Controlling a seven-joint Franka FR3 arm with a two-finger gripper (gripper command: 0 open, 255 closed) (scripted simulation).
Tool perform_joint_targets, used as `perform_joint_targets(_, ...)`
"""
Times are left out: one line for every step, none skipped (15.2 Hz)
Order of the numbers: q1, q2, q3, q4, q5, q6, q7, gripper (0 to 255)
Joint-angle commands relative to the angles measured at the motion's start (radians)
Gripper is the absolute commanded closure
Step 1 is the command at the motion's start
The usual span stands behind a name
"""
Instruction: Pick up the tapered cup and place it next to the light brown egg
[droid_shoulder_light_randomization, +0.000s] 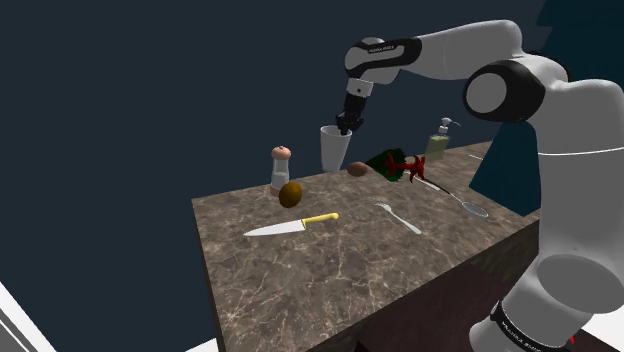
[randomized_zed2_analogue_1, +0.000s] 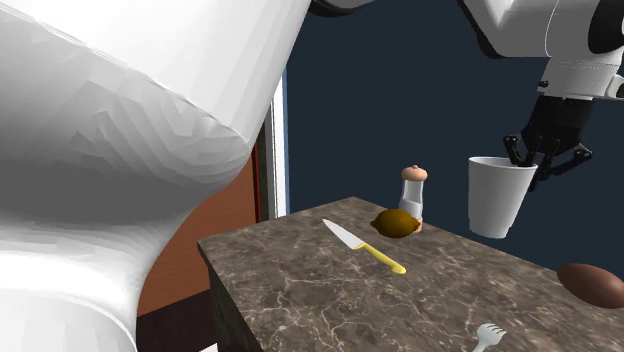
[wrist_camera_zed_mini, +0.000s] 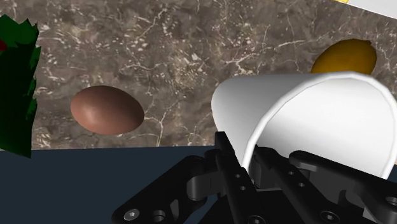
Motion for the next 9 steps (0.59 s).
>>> perform_joint_targets(0.001, 0.002, 0.000, -0.023, 0.002, 0.026, -0.005, 255)
perform_joint_targets(0.001, 0.003, 0.001, -0.034, 0.003, 0.038, -0.008, 255)
perform_joint_targets(0.002, 0.005, 0.001, -0.045, 0.004, 0.050, -0.010, 255)
perform_joint_targets(0.002, 0.007, 0.001, -0.056, 0.005, 0.062, -0.012, 255)
perform_joint_targets(0.003, 0.009, 0.002, -0.066, 0.006, 0.074, -0.014, 255)
perform_joint_targets(0.003, 0.011, 0.002, -0.076, 0.007, 0.086, -0.017, 255)
perform_joint_targets(0.004, 0.014, 0.003, -0.085, 0.008, 0.098, -0.019, 255)
perform_joint_targets(0.004, 0.017, 0.003, -0.094, 0.009, 0.110, -0.021, 255)
perform_joint_targets(0.004, 0.020, 0.004, -0.103, 0.011, 0.121, -0.023, 255)
